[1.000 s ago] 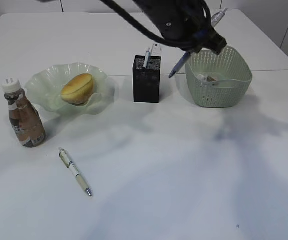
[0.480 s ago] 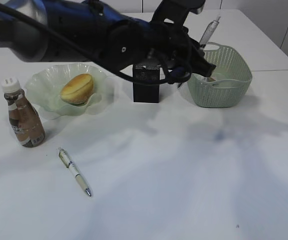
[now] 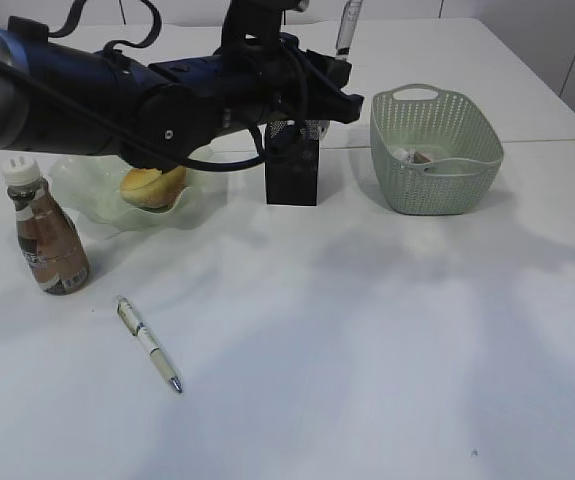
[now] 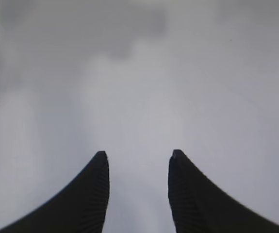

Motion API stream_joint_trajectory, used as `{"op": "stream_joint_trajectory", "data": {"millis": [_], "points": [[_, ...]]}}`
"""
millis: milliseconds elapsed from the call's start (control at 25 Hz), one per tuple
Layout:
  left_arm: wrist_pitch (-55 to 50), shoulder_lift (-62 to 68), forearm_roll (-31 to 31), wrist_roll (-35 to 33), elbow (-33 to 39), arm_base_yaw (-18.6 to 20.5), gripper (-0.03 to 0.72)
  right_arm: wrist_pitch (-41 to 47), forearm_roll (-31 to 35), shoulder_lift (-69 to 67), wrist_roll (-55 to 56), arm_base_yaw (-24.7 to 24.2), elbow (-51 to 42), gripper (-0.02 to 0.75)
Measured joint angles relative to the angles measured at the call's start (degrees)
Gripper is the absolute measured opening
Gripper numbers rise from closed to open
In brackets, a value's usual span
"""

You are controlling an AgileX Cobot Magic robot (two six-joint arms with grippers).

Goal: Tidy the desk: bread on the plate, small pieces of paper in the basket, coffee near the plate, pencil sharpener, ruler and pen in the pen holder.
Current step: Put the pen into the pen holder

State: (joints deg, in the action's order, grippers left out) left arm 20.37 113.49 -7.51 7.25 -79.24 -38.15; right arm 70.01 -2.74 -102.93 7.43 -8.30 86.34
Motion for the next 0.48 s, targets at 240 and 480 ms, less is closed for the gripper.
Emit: {"op": "stream_joint_trajectory", "data": {"millis": [240,480], "points": [[6.1,0.0,1.5,0.0,0.2,3.5,0.061,0.0,0.0,0.0,-0.1,0.0,0.0,0.334],[9.8,0.7,3.5,0.0,0.2,5.9,0.061,0.0,0.0,0.0,-0.1,0.0,0.0,0.334]]}}
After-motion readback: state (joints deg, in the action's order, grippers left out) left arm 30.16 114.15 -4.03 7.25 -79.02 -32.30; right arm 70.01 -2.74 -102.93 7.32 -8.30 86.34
